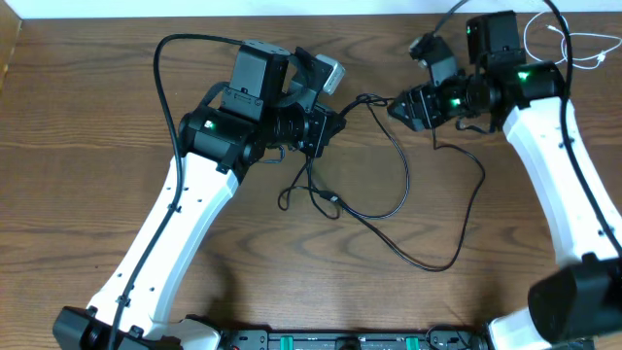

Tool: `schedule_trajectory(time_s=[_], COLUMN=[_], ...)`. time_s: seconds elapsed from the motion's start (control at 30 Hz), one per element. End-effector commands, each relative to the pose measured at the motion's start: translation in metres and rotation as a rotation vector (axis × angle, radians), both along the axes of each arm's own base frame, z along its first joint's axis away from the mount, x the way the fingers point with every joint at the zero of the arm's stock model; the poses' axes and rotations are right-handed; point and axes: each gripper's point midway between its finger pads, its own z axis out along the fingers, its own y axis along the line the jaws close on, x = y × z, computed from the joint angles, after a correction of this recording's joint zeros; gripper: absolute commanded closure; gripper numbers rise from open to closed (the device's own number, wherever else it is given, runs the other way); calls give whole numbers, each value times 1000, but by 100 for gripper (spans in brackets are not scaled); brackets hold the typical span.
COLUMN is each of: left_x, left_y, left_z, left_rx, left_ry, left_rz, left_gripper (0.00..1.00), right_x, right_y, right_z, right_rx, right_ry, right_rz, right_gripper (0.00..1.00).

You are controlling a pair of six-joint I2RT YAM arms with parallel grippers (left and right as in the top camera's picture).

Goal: Untangle cables

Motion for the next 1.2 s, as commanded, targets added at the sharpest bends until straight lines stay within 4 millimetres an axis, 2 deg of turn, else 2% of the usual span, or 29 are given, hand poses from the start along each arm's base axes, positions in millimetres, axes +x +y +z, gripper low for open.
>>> schedule_trajectory(time_s=[0.0,0.23,0.3,0.33,0.4,0.5,0.63,0.73,0.8,0.93,1.07,1.17], left_x=[-1,-1,-1,-1,-1,-1,-1,0,0,2,7,14], left_y=[-1,-1,-1,-1,-1,-1,-1,0,0,2,8,16], left_z=[6,6,6,6,6,6,6,6,6,5,2,-2], left_rx=[-19,-18,-18,-18,-18,-18,-18,-16,-15,-4,28,75], left_ry=[-4,-4,-4,-4,-4,-4,-5,-7,-7,-12,-26,-44], left_rz=[-5,-5,-5,-5,-5,-5,-4,-2,-1,10,44,91], left_gripper=[92,93,92,92,93,92,91,78,72,69,66,66], right_x=[-9,-12,-9,-6,-4,-3,3,3,-2,-14,-29,-38], right_y=[18,47,50,50,51,50,38,26,25,28,34,32], right_z=[32,14,12,12,14,14,6,-2,-5,-4,10,36], right_rx=[35,19,20,20,23,28,-7,-41,-44,-24,22,48], right_ry=[-99,-89,-94,-106,-116,-109,-50,14,43,86,89,29], right_rz=[92,177,182,180,179,164,31,-78,-82,-59,-10,-6], right_gripper=[35,40,46,55,64,83,99,99,99,99,99,99])
